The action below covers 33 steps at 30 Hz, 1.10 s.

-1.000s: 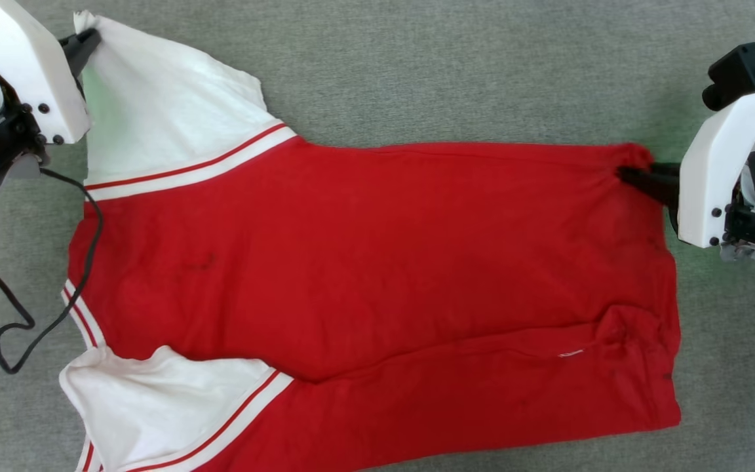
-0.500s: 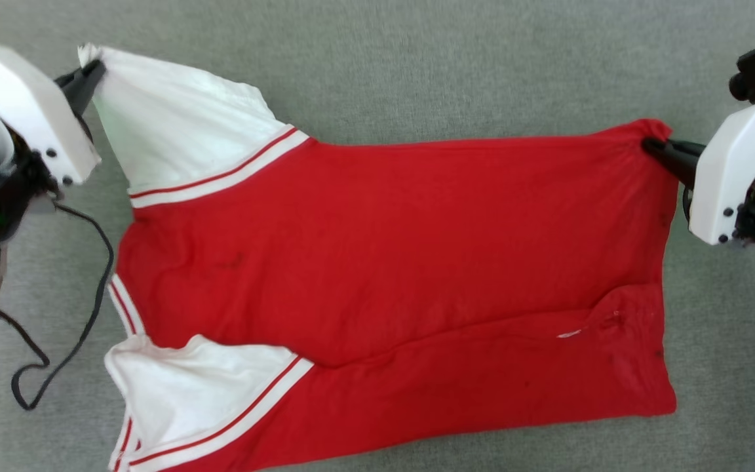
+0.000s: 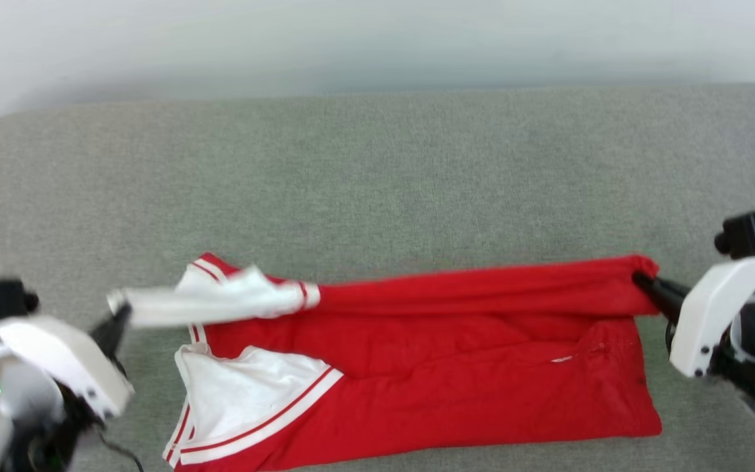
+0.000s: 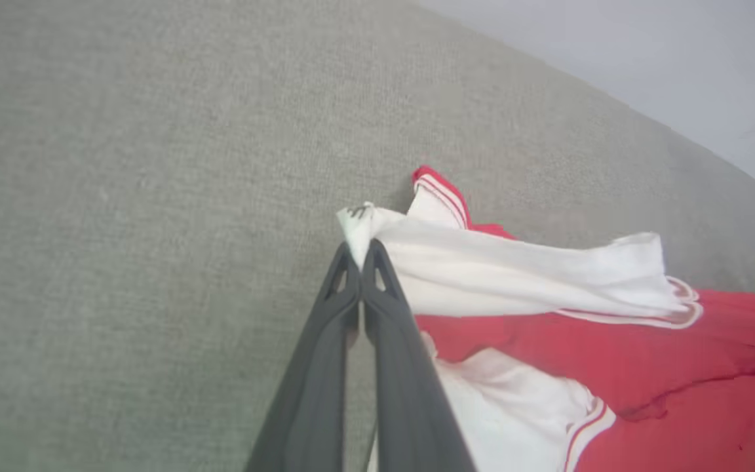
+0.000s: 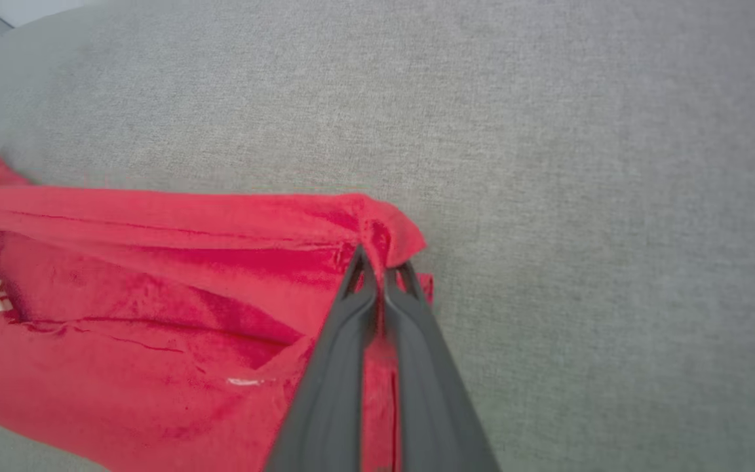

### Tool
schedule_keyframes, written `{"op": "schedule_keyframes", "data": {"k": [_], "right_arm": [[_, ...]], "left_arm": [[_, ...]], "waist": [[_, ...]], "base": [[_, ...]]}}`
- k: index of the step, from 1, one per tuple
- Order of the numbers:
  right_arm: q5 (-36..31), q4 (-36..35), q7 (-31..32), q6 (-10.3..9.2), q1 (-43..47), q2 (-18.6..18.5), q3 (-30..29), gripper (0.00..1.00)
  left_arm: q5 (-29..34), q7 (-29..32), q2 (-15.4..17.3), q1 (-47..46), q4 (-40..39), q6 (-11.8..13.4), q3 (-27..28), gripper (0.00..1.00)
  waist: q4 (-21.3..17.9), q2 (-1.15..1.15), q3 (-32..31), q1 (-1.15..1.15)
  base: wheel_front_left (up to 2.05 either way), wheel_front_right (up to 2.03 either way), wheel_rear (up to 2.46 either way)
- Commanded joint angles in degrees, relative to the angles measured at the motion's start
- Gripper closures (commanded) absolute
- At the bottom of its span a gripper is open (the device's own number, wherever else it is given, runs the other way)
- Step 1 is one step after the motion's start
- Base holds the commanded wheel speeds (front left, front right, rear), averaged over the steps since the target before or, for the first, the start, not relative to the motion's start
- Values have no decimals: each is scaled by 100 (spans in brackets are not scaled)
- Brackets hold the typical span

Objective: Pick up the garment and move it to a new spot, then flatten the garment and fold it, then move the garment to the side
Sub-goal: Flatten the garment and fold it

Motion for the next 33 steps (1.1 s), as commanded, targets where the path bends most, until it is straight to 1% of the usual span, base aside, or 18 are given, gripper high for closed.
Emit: {"op": "schedule_keyframes", "data": {"k": [1, 4, 7, 8, 9, 10, 11, 12, 13, 14, 16, 18, 22, 25, 26, 27, 30, 33], "right_arm": [[17, 27, -110, -6, 251, 35, -87, 100], [9, 82, -369, -6, 580, 111, -154, 100], [47, 215, -592, -6, 892, 198, -173, 100], [23, 280, -645, -6, 990, 210, -179, 93], [-31, 336, -709, -6, 1070, 218, -161, 67], [-83, 378, -782, -6, 1155, 227, -120, 23], [-45, 415, -866, -6, 1226, 280, -103, 0], [-25, 432, -935, -5, 1281, 307, -93, 0], [-30, 432, -1007, -5, 1347, 289, -83, 0], [-34, 408, -1101, -6, 1398, 293, -100, 0], [-15, 336, -1209, -5, 1491, 295, -105, 0], [-25, 199, -1325, -5, 1539, 260, -179, 0], [-14, -181, -1274, -5, 1663, 218, -363, 0], [-9, -485, -976, -5, 1722, 178, -645, 0], [-9, -485, -976, -5, 1722, 178, -645, 0], [-18, -586, -853, -5, 1735, 170, -761, 0], [-27, -806, -399, -5, 1698, 173, -1132, 0], [-34, -936, 218, -5, 1621, 162, -1448, 0]], "left_arm": [[-66, -81, -72, 345, -75, 77, 27, 100], [-217, -139, -254, 902, -114, 143, -18, 100], [-331, -110, -430, 1297, 40, 196, -138, 100], [-358, -96, -510, 1364, 81, 186, -201, 100], [-337, -142, -554, 1395, 135, 192, -222, 100], [-331, -139, -611, 1420, 196, 187, -283, 87], [-361, -119, -704, 1453, 235, 134, -358, 57], [-340, -187, -756, 1425, 268, 105, -380, 9], [-286, -248, -784, 1384, 310, 101, -399, 0], [-225, -280, -797, 1356, 357, 101, -439, 0], [-90, -437, -828, 1302, 427, 209, -441, 0], [59, -590, -875, 1197, 338, 218, -485, 0], [406, -976, -860, 1056, 99, 323, -478, 0], [676, -1361, -904, 963, -118, 408, -432, 0], [676, -1361, -904, 963, -118, 408, -432, 0], [755, -1488, -912, 946, -198, 438, -426, 0], [1089, -1924, -955, 845, -404, 518, -422, 0], [1444, -2409, -1020, 722, -607, 568, -441, 0]], "waist": [[49, 0, -119, 1], [39, 0, -171, 1], [17, 0, -231, 1], [14, 0, -249, 1], [12, 0, -265, 1], [13, 0, -295, 1], [18, 0, -313, 1], [23, 0, -323, 1], [28, 0, -342, 1], [27, 0, -376, 1], [23, 0, -432, 1], [19, 0, -492, 1], [-31, 0, -616, 1], [-64, 0, -691, 1], [-64, 0, -691, 1], [-70, 0, -703, 1], [-90, 0, -737, 1], [-65, 0, -741, 1]], "base": [[0, 0, 0], [0, 0, 0], [0, 0, 0], [0, 0, 0], [0, 0, 0], [0, 0, 0], [0, 0, 0], [0, 0, 0], [0, 0, 0], [0, 0, 0], [0, 0, 0], [0, 0, 0], [0, 0, 0], [0, 0, 0], [0, 0, 0], [0, 0, 0], [0, 0, 0], [0, 0, 0]]}}
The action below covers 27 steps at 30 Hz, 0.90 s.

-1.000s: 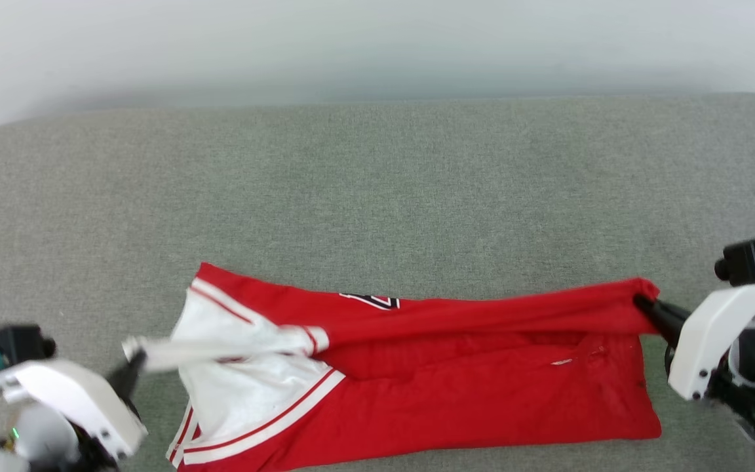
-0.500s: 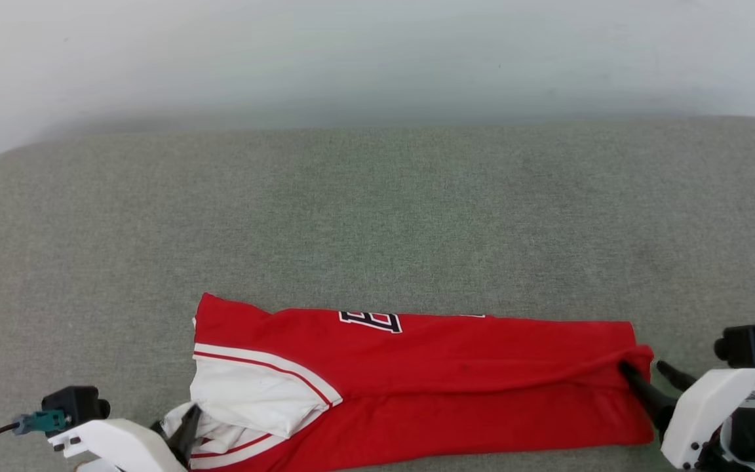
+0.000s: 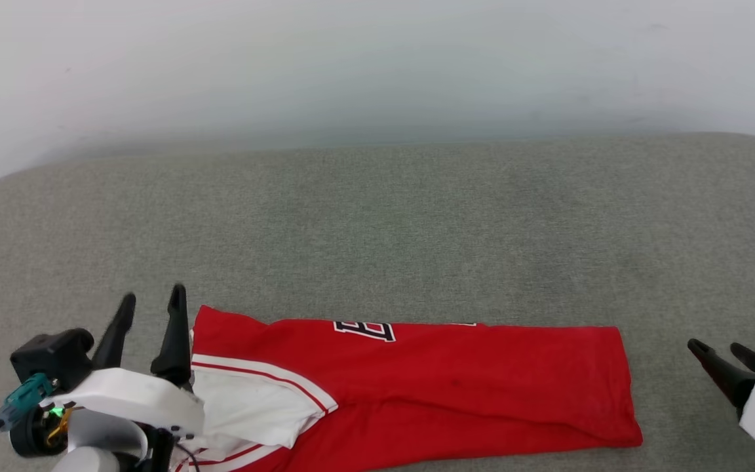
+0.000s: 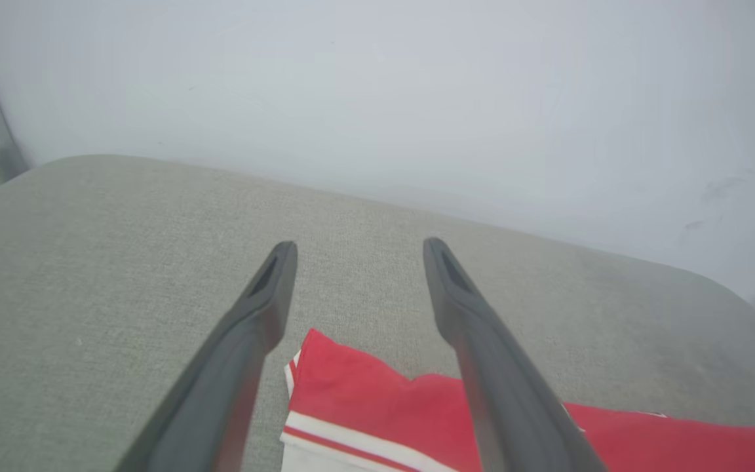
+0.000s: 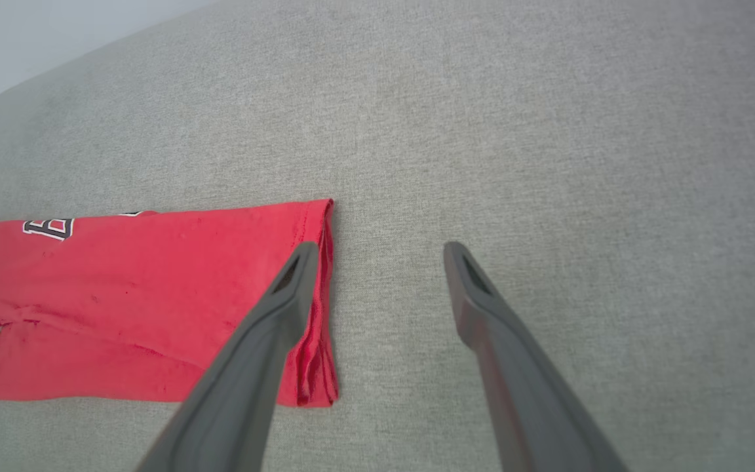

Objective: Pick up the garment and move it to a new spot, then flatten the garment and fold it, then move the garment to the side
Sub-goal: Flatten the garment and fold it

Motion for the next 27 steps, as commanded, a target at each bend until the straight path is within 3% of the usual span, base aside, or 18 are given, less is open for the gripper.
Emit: {"op": "schedule_keyframes", "data": {"k": [1, 5, 10, 24, 25, 26, 27], "right_arm": [[-5, -69, 167, -3, -87, -12, -73, 0], [-105, -256, 1008, -4, -189, 49, -319, 0], [-279, -367, 1703, -3, -223, 207, -398, 0], [-282, 593, 2080, -3, -295, 656, 15, 0], [-254, 682, 2120, -3, -273, 672, 82, 15], [-228, 745, 2137, -3, -250, 676, 156, 60], [-167, 781, 2110, -3, -244, 683, 216, 91]], "left_arm": [[105, -159, -49, -97, -55, 35, 1, 0], [462, -659, -164, -259, -246, 22, 0, 0], [913, -846, -295, -436, -452, 0, -114, 0], [1292, -842, -479, -622, -458, -106, -511, 0], [1301, -836, -478, -630, -449, -108, -524, 0], [1306, -835, -478, -634, -442, -107, -532, 0], [1315, -827, -473, -630, -428, -105, -545, 0]], "waist": [[27, 0, 15, 1], [163, 0, 133, 1], [439, 0, 391, 1], [818, 0, 784, 1], [825, 0, 784, 1], [830, 0, 775, 1], [833, 0, 760, 1]], "base": [[0, 0, 0], [0, 0, 0], [0, 0, 0], [0, 0, 0], [0, 0, 0], [0, 0, 0], [0, 0, 0]]}}
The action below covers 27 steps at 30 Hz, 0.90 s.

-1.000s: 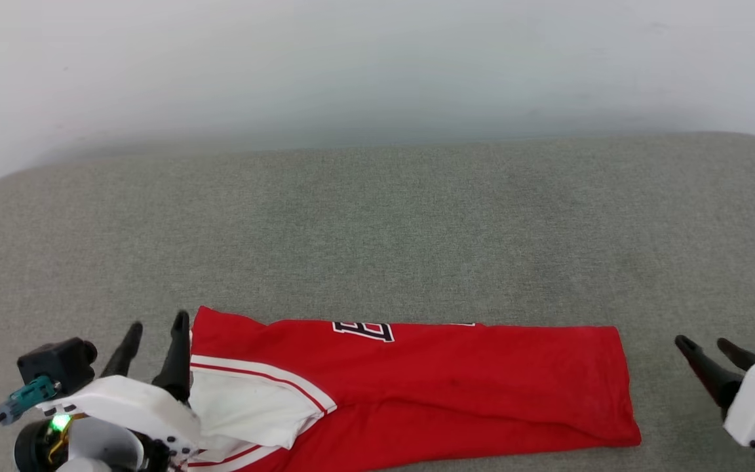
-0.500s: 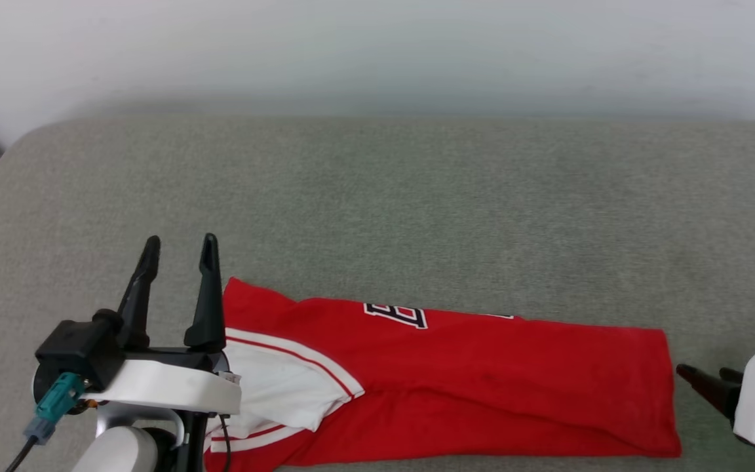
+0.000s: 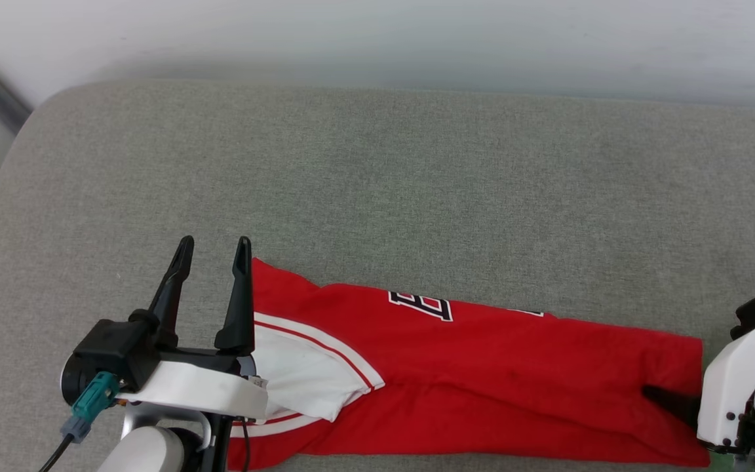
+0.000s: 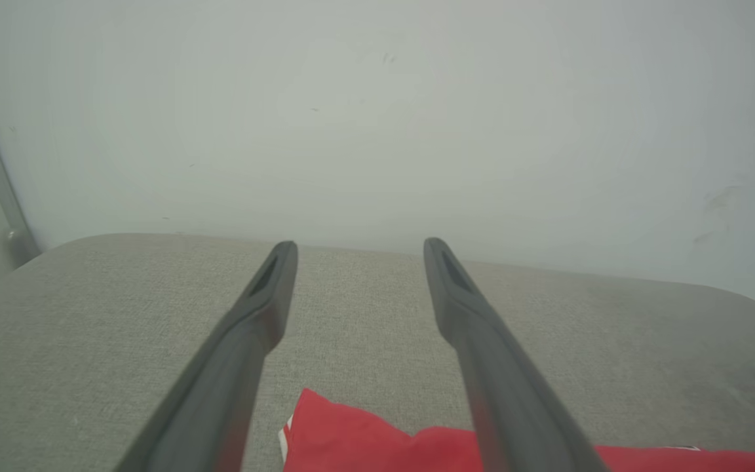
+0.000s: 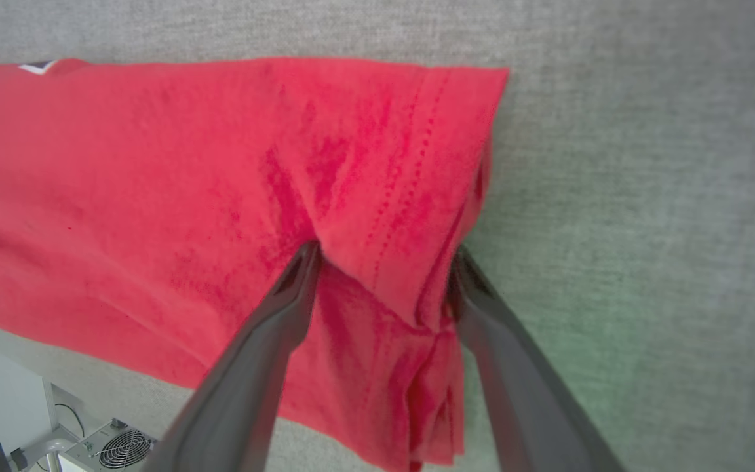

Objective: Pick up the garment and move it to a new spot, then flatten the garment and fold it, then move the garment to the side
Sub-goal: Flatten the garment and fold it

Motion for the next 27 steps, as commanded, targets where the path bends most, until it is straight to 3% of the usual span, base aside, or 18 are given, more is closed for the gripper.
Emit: {"op": "schedule_keyframes", "data": {"k": [1, 13, 22, 27], "right_arm": [[95, 235, 46, 0, 157, 165, 219, 100], [339, -140, -416, -1, 13, -361, 333, 100], [99, -70, -13, -1, 187, -586, -809, 100], [-46, -87, 236, -1, 48, -492, -1451, 100]], "left_arm": [[42, 12, 7, -49, 13, 1, -7, 0], [52, 139, 226, 335, 33, 173, 10, 0], [28, 184, 305, 661, -88, 310, 24, 0], [-5, 160, 278, 711, -98, 322, 2, 0]], "waist": [[-2, 0, -32, 0], [-279, 0, -583, 0], [-513, 0, -822, 0], [-561, 0, -854, 0]], "base": [[0, 0, 0], [0, 0, 0], [0, 0, 0], [0, 0, 0]]}}
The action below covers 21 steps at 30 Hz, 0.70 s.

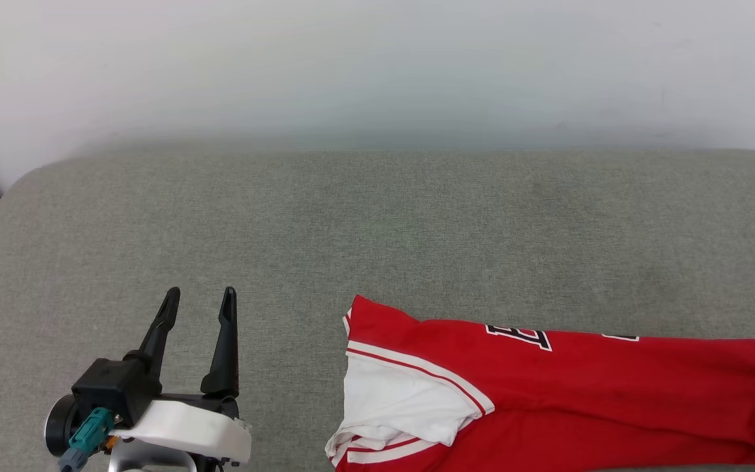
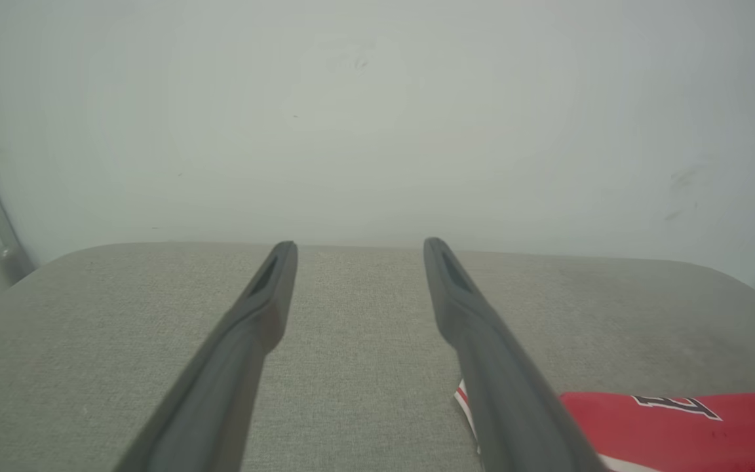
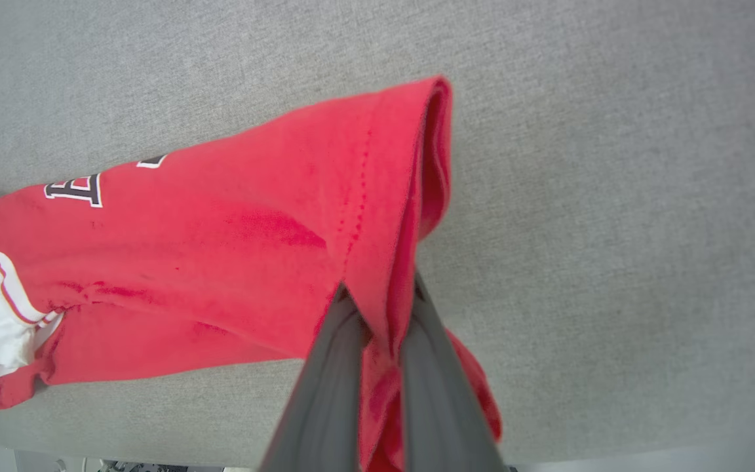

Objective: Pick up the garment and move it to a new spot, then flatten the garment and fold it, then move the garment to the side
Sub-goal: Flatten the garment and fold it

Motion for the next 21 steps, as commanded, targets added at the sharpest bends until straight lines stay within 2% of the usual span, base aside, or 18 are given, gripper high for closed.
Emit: {"op": "schedule_keyframes", "data": {"k": [1, 6, 9, 12, 13, 16, 21], "right_arm": [[-42, -22, 133, -2, -110, 125, -137, 100], [510, -71, 847, -2, -395, 867, -447, 100], [820, -225, 1236, -2, -447, 1340, -372, 100], [1247, -300, 1569, -2, -545, 1623, -296, 100], [1669, -255, 1742, -2, -593, 1752, -94, 100], [2054, -120, 1723, -2, -655, 1769, 148, 100], [2878, 261, 1186, -2, -767, 1766, 1257, 100]], "left_arm": [[-28, -23, -12, 71, -16, 28, 7, 0], [-39, -24, -27, 101, 13, 16, -21, 0], [-54, -7, -21, 101, 20, -1, -45, 0], [-60, 28, 10, 20, -12, -20, -56, 0], [-27, 70, 31, -76, -33, -31, -77, 0], [-7, 100, 29, -141, -42, -32, -103, 0], [11, 99, -28, -276, -8, -52, -132, 0]], "waist": [[-24, 0, -7, 0], [-30, 0, -68, 0], [-15, 0, -95, 0], [28, 0, -63, 0], [80, 0, -24, 0], [118, 0, 15, 0], [247, 0, 129, 0]], "base": [[0, 0, 0], [0, 0, 0], [0, 0, 0], [0, 0, 0], [0, 0, 0], [0, 0, 0], [0, 0, 0]]}}
